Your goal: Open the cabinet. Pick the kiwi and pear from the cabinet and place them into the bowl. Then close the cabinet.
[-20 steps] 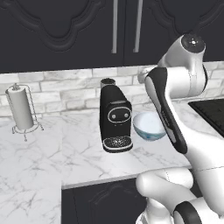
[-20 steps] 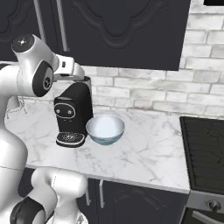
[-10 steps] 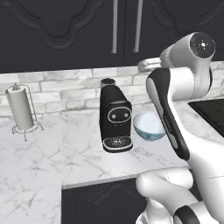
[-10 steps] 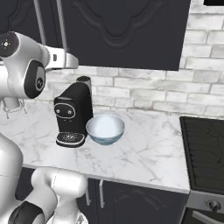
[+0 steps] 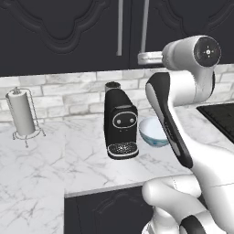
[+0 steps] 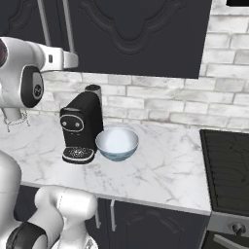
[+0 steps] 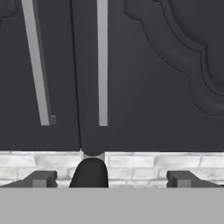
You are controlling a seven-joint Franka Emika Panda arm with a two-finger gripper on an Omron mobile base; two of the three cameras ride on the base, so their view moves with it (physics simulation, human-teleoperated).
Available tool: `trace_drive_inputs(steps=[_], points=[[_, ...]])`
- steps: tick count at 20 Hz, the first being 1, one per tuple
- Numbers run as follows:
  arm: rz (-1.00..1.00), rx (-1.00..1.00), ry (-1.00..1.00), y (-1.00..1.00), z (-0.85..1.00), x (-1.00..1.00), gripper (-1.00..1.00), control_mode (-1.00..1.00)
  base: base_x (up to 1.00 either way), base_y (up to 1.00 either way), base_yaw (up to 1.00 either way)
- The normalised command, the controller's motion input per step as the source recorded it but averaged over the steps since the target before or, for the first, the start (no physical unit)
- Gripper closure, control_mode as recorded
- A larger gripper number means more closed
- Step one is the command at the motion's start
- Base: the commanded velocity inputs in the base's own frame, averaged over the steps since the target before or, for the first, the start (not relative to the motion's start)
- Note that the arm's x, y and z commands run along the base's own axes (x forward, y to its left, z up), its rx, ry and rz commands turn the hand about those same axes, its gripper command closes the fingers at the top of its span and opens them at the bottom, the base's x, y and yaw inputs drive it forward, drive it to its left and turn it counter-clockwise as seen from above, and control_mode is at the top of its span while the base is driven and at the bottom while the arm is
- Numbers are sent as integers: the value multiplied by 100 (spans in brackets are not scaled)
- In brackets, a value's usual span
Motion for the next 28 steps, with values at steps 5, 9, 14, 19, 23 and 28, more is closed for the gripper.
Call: trace_drive_inputs(steps=[5, 9, 14, 19, 23, 28], points=[[-4, 7, 0, 0, 45, 0, -100, -100, 0, 0, 0], [0, 4, 0, 4, 23, 5, -100, -100, 0, 0, 0], [0, 2, 0, 5, 2, 26, -100, -100, 0, 0, 0], [0, 2, 0, 1, 0, 39, -100, -100, 0, 0, 0], [0, 3, 0, 0, 0, 48, -100, -100, 0, 0, 0], [0, 2, 0, 0, 0, 57, -100, -100, 0, 0, 0]])
